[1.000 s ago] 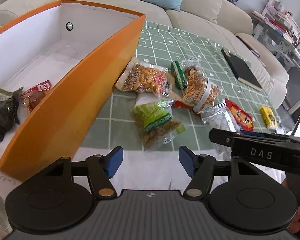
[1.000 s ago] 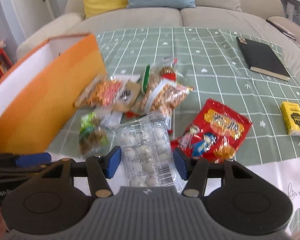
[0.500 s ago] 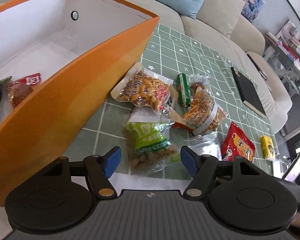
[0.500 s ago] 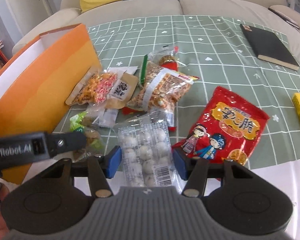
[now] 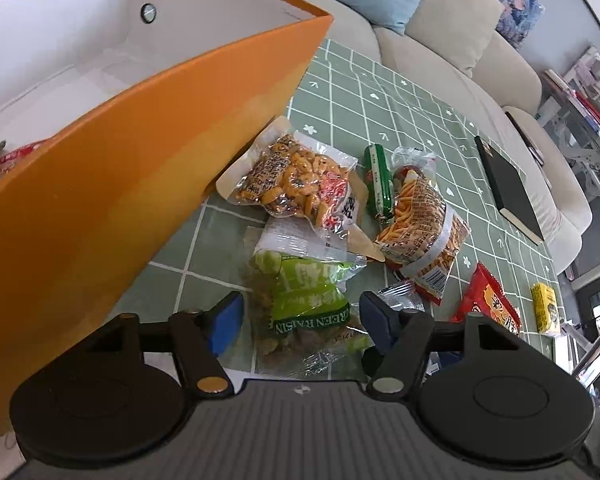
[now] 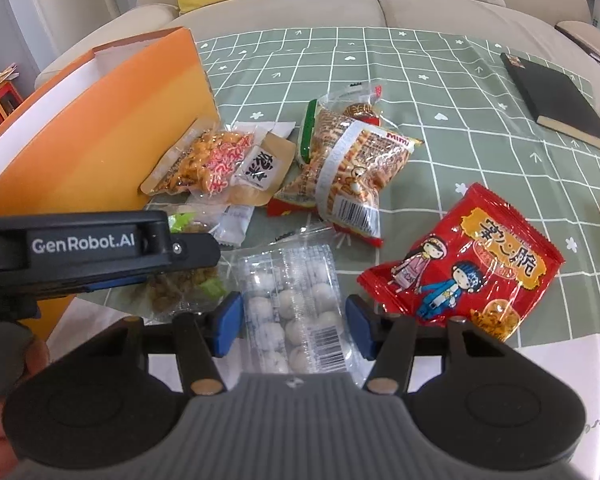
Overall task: Organize snacks
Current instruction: 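Grasp the clear candy tray with the right tool while the left tool grasps the green pea-snack bag, then carry the green bag and candy tray over the orange box and lower them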
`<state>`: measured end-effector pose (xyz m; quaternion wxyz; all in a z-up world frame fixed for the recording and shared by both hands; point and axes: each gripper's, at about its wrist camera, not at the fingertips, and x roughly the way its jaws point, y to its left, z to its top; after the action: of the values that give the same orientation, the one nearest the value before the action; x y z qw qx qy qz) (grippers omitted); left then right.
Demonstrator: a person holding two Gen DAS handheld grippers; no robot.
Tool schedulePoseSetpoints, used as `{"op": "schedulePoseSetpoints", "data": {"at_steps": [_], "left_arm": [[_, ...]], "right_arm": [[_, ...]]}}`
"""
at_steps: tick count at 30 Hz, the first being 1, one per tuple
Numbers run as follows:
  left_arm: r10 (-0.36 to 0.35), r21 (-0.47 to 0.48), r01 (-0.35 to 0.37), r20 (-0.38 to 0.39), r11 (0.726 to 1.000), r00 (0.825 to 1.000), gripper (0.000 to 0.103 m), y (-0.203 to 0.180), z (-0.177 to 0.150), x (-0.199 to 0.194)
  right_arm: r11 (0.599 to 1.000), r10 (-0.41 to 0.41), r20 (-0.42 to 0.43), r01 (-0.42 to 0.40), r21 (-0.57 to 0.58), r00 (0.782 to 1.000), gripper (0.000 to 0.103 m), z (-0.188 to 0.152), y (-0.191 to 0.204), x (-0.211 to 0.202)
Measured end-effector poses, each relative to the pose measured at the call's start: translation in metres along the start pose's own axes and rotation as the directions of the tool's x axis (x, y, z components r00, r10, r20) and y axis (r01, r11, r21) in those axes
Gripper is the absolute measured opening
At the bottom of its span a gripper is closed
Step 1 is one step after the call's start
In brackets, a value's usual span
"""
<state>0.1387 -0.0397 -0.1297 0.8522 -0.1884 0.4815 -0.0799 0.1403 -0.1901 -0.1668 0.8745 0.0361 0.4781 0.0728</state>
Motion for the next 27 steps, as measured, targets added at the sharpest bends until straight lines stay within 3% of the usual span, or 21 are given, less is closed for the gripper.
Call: {"op": "schedulePoseSetpoints", "data": {"at_steps": [10,14,27], "left_arm": [[0.000,0.099,-0.001,0.007,0.995,1.000,0.054,-0.007,-0.003,-0.002],[0.012,0.145,-0.016,0.032,0.989,0.999,0.041,-0.011,-0.005,-0.010],[0.015,0.121,-0.022,0.053,0.992,0.998,0.039,0.000,-0.007,-0.044]], "right_arm": [[1.000,-0.003,0.000,0.003,-0.005,1.000,0.054,-0.001,0.001,0.000],[1.000,0.012,-0.002,-0.012,0.019,1.000,0.054,-0.001,-0.001,-0.002],[0.995,0.059,0.008,-0.059,0.078,0.998,0.054,0.000,-0.005,-0.013]]}}
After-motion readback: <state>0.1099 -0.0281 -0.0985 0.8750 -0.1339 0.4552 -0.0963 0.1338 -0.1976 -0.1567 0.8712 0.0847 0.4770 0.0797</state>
